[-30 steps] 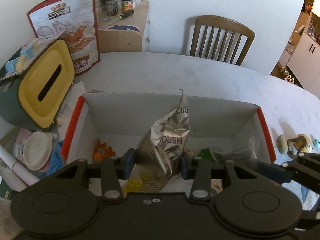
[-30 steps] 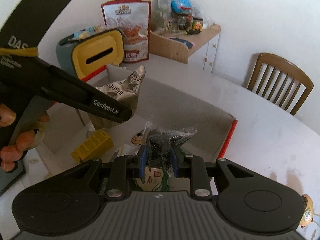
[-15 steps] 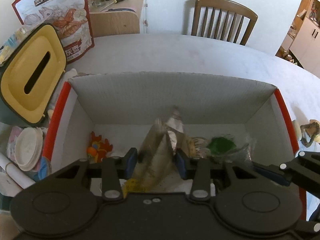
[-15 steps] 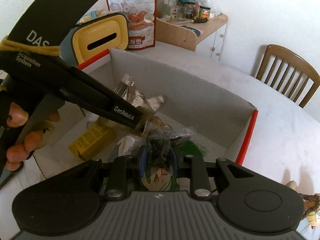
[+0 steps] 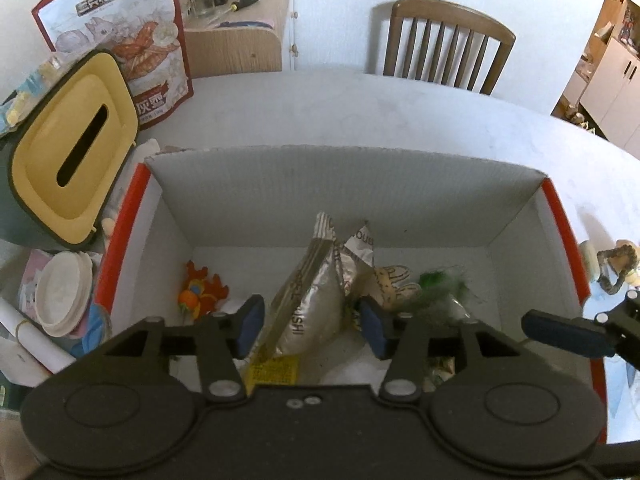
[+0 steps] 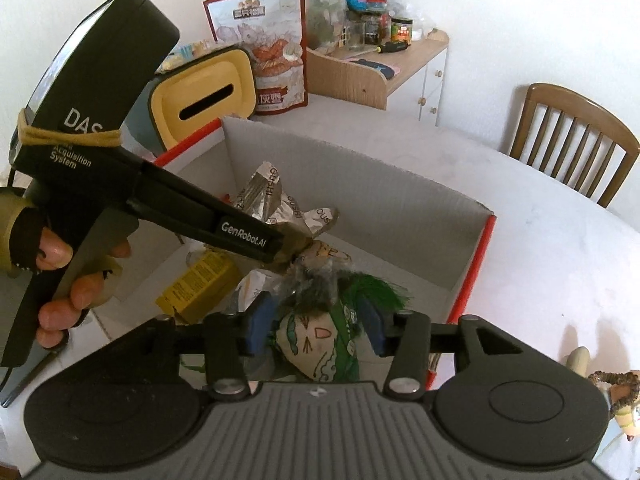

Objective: Organize objects
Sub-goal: 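Open both tools to release the bags into the box, then move both tools back over the table toward the cream roller and teal clip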

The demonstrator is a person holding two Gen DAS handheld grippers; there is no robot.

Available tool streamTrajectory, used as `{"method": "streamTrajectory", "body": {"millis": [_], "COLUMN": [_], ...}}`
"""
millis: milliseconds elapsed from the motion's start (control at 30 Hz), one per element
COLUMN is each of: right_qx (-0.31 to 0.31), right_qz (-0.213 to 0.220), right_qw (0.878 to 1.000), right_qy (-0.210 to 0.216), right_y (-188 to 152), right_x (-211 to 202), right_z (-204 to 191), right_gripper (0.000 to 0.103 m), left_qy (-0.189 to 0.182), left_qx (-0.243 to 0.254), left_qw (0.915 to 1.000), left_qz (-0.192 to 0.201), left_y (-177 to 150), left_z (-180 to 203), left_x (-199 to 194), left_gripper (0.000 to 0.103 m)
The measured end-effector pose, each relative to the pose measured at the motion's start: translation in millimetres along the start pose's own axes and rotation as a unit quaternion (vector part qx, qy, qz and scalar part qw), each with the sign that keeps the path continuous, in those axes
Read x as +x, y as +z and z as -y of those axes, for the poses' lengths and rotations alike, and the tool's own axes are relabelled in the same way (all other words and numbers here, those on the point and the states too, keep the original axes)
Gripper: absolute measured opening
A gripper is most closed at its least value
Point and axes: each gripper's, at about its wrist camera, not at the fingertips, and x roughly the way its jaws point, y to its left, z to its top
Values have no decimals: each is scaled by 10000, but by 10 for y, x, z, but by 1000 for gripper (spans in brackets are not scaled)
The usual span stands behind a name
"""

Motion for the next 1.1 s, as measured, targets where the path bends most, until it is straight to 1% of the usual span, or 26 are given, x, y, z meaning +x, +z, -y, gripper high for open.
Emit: {"method": "streamTrajectory", "body": {"millis": [200,300,367,533,633,833,933,1100], "right_qx": [147,187,201,265,308,420,479,671], "right_qz": [147,204,263,383,480,657,778,931], "right_qw": [9998,9996,9994,9989,9984,9969,9958,9934], "right_qy": [14,27,55,93,64,74,42,37], "right_y": [-4,-21,-33,-72,-101,-152,-216,-387], "right_x": [-191,-306,-397,-612,-753,-1024,-1187,-1436], "right_z": [35,47,62,105,142,259,346,540], "right_gripper": [48,52,53,54,58,59,66,67], "left_qy": [-5,-27,-31,-82,-183,-307,-352,-398], "left_qx": [-22,-19,11,-45,-89,-44,18,146], "left_qw": [9998,9995,9992,9984,9979,9962,9954,9943], "left_qz": [198,306,392,549,616,814,891,977], "left_y": [-17,-33,-57,-114,-145,-220,-261,-329], "left_z": [21,33,51,97,137,314,427,649], "left_x": [-178,-282,-360,-535,-641,-870,-960,-1058], "left_gripper": [58,61,63,64,69,74,77,79]}}
